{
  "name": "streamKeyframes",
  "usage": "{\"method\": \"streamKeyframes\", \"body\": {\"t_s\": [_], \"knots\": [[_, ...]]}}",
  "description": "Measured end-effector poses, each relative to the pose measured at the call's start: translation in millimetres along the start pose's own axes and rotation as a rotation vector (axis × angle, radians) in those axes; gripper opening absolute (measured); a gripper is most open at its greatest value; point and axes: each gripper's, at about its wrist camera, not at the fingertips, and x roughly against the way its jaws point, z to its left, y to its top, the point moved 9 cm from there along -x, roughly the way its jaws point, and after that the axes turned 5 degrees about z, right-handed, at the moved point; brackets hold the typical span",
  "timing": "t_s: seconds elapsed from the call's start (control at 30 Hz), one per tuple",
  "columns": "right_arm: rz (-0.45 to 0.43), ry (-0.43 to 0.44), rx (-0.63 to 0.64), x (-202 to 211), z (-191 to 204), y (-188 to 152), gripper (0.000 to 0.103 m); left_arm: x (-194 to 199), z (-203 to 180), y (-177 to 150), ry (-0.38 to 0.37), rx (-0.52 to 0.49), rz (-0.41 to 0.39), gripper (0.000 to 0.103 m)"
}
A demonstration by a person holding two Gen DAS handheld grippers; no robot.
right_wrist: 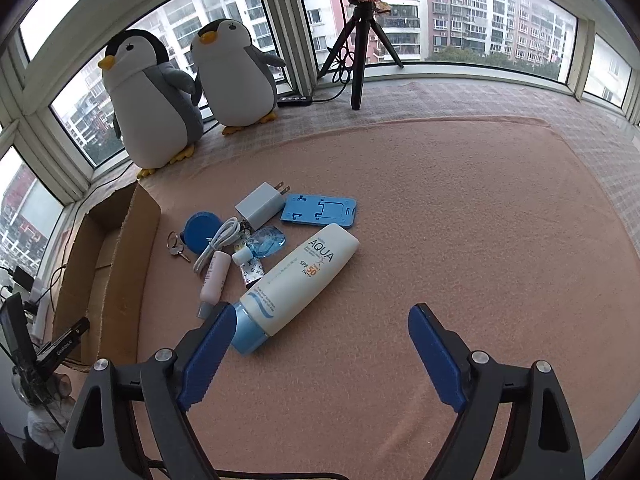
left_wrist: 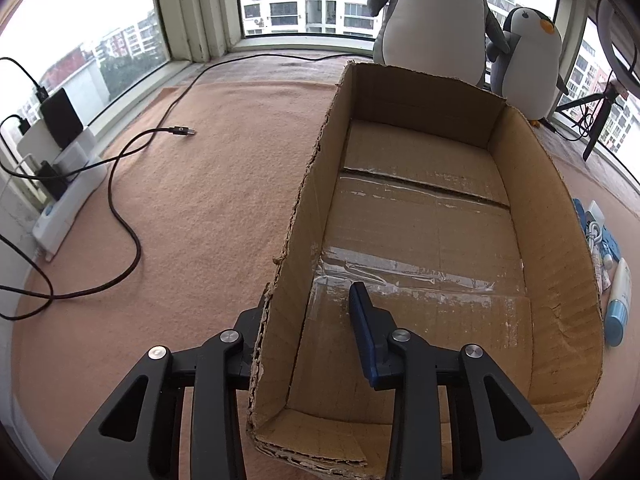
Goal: Organize rigid objects
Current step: 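Move the right gripper to the white AQUA sunscreen bottle and close on it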
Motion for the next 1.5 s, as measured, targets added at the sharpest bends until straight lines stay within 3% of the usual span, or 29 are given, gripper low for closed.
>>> {"method": "streamKeyframes", "body": {"t_s": [0.23, 0.37, 0.93, 1.17, 1.33, 1.5], "knots": [[0.104, 0.005, -0.047, -41, 13, -2, 0.072, 0, 0, 0, -0.003, -0.006, -0.009, 0.034], [0.156, 0.009, -0.076, -60, 18, -5, 0.070, 0, 0, 1, 0.000, -0.006, -0.011, 0.034], [0.165, -0.119, 0.053, -84, 42, 3, 0.070, 1, 1, 1, 0.001, -0.002, -0.014, 0.034], [0.160, -0.140, 0.102, -81, 24, 2, 0.069, 0, 1, 1, 0.002, -0.001, -0.015, 0.034], [0.163, -0.167, 0.167, -80, 1, -1, 0.052, 0, 2, 1, 0.006, -0.003, -0.015, 0.034], [0.186, -0.158, 0.161, -82, -28, -3, 0.050, -1, 1, 2, 0.013, -0.005, -0.011, 0.034]]}}
